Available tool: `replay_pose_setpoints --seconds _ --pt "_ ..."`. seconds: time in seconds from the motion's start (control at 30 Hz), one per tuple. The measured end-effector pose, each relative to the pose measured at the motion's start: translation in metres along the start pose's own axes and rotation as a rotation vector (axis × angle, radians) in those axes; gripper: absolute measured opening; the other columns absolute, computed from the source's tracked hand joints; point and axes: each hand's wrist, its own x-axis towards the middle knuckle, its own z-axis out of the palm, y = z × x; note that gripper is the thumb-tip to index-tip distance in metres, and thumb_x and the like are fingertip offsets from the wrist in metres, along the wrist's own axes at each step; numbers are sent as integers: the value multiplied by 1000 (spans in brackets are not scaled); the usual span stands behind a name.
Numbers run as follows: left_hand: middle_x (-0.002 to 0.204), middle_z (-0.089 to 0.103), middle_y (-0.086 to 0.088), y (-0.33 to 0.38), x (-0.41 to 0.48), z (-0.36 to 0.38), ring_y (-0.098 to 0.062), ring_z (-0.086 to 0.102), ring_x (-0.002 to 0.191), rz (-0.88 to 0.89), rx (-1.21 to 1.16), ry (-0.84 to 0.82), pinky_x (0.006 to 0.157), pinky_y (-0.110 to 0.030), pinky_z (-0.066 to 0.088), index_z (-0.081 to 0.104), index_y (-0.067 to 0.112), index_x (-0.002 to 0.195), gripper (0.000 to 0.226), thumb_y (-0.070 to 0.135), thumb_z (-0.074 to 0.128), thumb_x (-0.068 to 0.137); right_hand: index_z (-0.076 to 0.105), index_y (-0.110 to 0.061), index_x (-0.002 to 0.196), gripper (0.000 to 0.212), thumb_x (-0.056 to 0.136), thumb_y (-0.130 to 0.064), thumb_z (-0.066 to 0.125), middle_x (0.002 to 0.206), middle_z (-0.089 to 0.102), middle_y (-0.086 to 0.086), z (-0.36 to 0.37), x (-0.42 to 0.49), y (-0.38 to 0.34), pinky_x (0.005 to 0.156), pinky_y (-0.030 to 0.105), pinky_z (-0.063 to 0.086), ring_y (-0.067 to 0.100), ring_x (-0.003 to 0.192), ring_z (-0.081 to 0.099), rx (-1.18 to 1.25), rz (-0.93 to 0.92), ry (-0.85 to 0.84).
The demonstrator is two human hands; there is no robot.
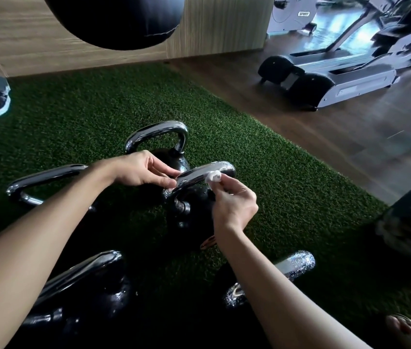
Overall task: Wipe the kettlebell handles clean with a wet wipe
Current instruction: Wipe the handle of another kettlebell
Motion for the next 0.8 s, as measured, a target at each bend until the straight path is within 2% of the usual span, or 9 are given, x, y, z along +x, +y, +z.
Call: replay_pose_setpoints --seconds 0.13,0.23,0.37,0.5,0.67,0.8 --pt "107 76 16 -2 -2 1 6 65 110 -4 29 13 115 -26 37 72 50 109 50 61 81 62 83 -25 92 21 75 -33 91 72 74 -17 4 -4 -4 62 -1 42 -15 60 62 42 26 42" --pt "107 77 15 -4 -2 3 5 66 110 -1 11 43 115 -28 39 72 48 110 51 59 81 62 83 -24 93 18 77 -31 89 78 77 -14 16 -31 6 65 2 46 -11 67 67 31 -22 -4" --pt "106 77 13 2 -4 5 7 66 105 29 -4 42 109 -20 43 70 38 117 49 43 80 69 83 -24 98 20 79 -30 87 85 79 -11 27 -56 18 77 14 55 -5 76 71 37 -43 -13" --pt "108 76 12 -1 -6 8 5 66 108 43 6 57 107 -18 43 69 35 123 53 42 78 72 83 -27 100 23 79 -36 87 84 79 -12 30 -60 25 73 11 53 -6 74 70 0 -128 -18" --pt "108 77 12 -4 -7 10 3 67 110 47 -18 85 111 -25 43 69 41 120 51 44 80 70 82 -23 104 21 87 -34 80 90 79 -7 42 -66 51 84 30 58 2 78 71 -18 -77 10" --pt "108 77 13 -7 -8 13 3 66 111 55 -39 95 114 -30 42 69 47 116 48 47 80 68 83 -25 102 19 86 -36 80 81 75 -11 42 -58 56 81 24 56 2 77 69 -48 -146 8"
